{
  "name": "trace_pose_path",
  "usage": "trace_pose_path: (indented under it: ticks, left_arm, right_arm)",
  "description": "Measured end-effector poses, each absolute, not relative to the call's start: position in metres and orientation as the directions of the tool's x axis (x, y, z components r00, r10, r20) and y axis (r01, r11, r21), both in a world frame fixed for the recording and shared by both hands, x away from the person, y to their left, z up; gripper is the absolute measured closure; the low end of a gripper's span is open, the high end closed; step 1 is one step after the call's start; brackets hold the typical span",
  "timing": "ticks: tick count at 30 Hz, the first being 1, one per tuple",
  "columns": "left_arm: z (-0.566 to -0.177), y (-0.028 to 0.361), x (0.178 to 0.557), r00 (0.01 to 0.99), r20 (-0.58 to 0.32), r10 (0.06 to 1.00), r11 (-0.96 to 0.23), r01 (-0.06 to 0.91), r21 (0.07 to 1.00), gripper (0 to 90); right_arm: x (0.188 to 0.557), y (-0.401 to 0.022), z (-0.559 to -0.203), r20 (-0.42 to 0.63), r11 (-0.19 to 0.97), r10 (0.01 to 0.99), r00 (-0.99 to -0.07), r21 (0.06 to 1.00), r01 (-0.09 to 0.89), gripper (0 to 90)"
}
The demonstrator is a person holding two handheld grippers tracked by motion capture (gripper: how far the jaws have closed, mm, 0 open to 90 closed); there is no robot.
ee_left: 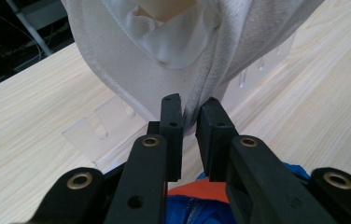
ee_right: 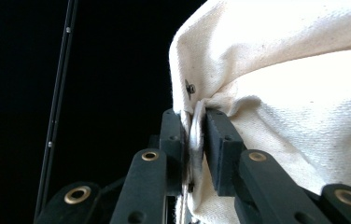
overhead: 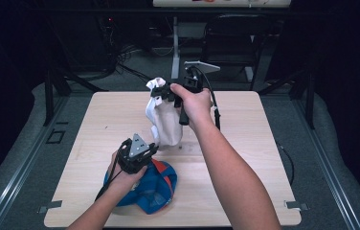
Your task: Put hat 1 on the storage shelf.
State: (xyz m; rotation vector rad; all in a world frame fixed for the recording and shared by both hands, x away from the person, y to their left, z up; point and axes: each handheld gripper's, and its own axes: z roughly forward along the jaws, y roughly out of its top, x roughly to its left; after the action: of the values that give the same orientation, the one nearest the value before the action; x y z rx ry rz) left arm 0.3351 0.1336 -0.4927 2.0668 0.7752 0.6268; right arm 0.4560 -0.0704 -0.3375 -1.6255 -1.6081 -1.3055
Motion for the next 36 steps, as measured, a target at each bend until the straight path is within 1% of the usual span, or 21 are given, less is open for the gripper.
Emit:
trace_pose_path:
  ticks: [2, 4, 7, 9, 10, 12, 17, 18, 19, 22, 26, 27, 28, 30, 31, 32, 34, 35, 36]
  left_arm:
    - [-0.493, 0.135, 0.335, 0.682, 0.163, 0.713, -0.476, 0.299, 0.827, 82.9]
    - [-0.493, 0.136, 0.334, 0.677, 0.167, 0.717, -0.477, 0.301, 0.826, 83.7]
    - [-0.493, 0.139, 0.334, 0.673, 0.167, 0.721, -0.473, 0.302, 0.828, 84.3]
    - [-0.494, 0.141, 0.334, 0.671, 0.171, 0.721, -0.475, 0.299, 0.828, 84.6]
    - [-0.494, 0.141, 0.334, 0.671, 0.171, 0.721, -0.475, 0.299, 0.828, 84.6]
    - [-0.495, 0.143, 0.334, 0.67, 0.169, 0.723, -0.473, 0.302, 0.828, 84.7]
    - [-0.495, 0.145, 0.333, 0.669, 0.166, 0.724, -0.474, 0.309, 0.824, 84.9]
    - [-0.495, 0.147, 0.333, 0.67, 0.166, 0.723, -0.475, 0.31, 0.823, 84.9]
    - [-0.495, 0.147, 0.333, 0.67, 0.166, 0.723, -0.475, 0.31, 0.823, 84.9]
    - [-0.497, 0.153, 0.334, 0.664, 0.14, 0.735, -0.454, 0.327, 0.829, 84.8]
    - [-0.497, 0.156, 0.334, 0.658, 0.136, 0.741, -0.448, 0.333, 0.83, 84.7]
    - [-0.497, 0.156, 0.333, 0.657, 0.138, 0.741, -0.45, 0.334, 0.828, 84.7]
    - [-0.497, 0.154, 0.333, 0.657, 0.145, 0.74, -0.455, 0.33, 0.827, 84.8]
    - [-0.497, 0.153, 0.333, 0.659, 0.149, 0.737, -0.462, 0.33, 0.823, 85.0]
    - [-0.497, 0.151, 0.333, 0.66, 0.155, 0.735, -0.468, 0.329, 0.82, 85.0]
    - [-0.498, 0.148, 0.332, 0.664, 0.166, 0.729, -0.482, 0.326, 0.813, 85.2]
    - [-0.498, 0.147, 0.332, 0.666, 0.172, 0.726, -0.49, 0.325, 0.809, 85.3]
    - [-0.499, 0.146, 0.332, 0.662, 0.173, 0.729, -0.491, 0.329, 0.807, 85.3]
    - [-0.499, 0.146, 0.332, 0.659, 0.172, 0.732, -0.489, 0.332, 0.807, 85.3]
  right_arm:
    - [0.454, -0.075, -0.338, 0.868, -0.173, 0.469, -0.162, 0.271, 0.947, 75.7]
    - [0.452, -0.081, -0.339, 0.86, -0.176, 0.48, -0.173, 0.288, 0.941, 70.1]
    - [0.448, -0.091, -0.341, 0.839, -0.179, 0.51, -0.188, 0.318, 0.931, 65.6]
    - [0.444, -0.097, -0.342, 0.823, -0.172, 0.526, -0.215, 0.351, 0.92, 59.4]
    - [0.444, -0.097, -0.342, 0.823, -0.172, 0.526, -0.215, 0.351, 0.92, 59.4]
    - [0.435, -0.111, -0.341, 0.801, -0.168, 0.542, -0.254, 0.4, 0.901, 55.2]
    - [0.422, -0.131, -0.342, 0.799, -0.188, 0.534, -0.277, 0.432, 0.882, 52.9]
    - [0.412, -0.145, -0.344, 0.786, -0.191, 0.542, -0.298, 0.461, 0.867, 52.3]
    - [0.408, -0.15, -0.345, 0.781, -0.193, 0.547, -0.302, 0.469, 0.862, 51.9]
    - [0.393, -0.17, -0.355, 0.77, -0.198, 0.554, -0.318, 0.492, 0.848, 51.9]
    - [0.374, -0.195, -0.374, 0.77, -0.217, 0.556, -0.312, 0.497, 0.84, 51.8]
    - [0.374, -0.195, -0.374, 0.77, -0.217, 0.556, -0.312, 0.497, 0.84, 51.8]
    - [0.363, -0.208, -0.386, 0.759, -0.228, 0.576, -0.304, 0.507, 0.831, 51.9]
    - [0.354, -0.219, -0.397, 0.734, -0.223, 0.608, -0.302, 0.523, 0.822, 52.0]
    - [0.354, -0.219, -0.397, 0.734, -0.223, 0.608, -0.302, 0.523, 0.822, 52.0]
    - [0.345, -0.229, -0.408, 0.717, -0.232, 0.631, -0.296, 0.538, 0.811, 52.2]
    - [0.342, -0.232, -0.413, 0.714, -0.238, 0.636, -0.292, 0.541, 0.806, 52.5]
    - [0.333, -0.242, -0.426, 0.716, -0.254, 0.639, -0.281, 0.541, 0.802, 52.4]
    - [0.33, -0.245, -0.432, 0.712, -0.254, 0.644, -0.278, 0.543, 0.801, 52.5]
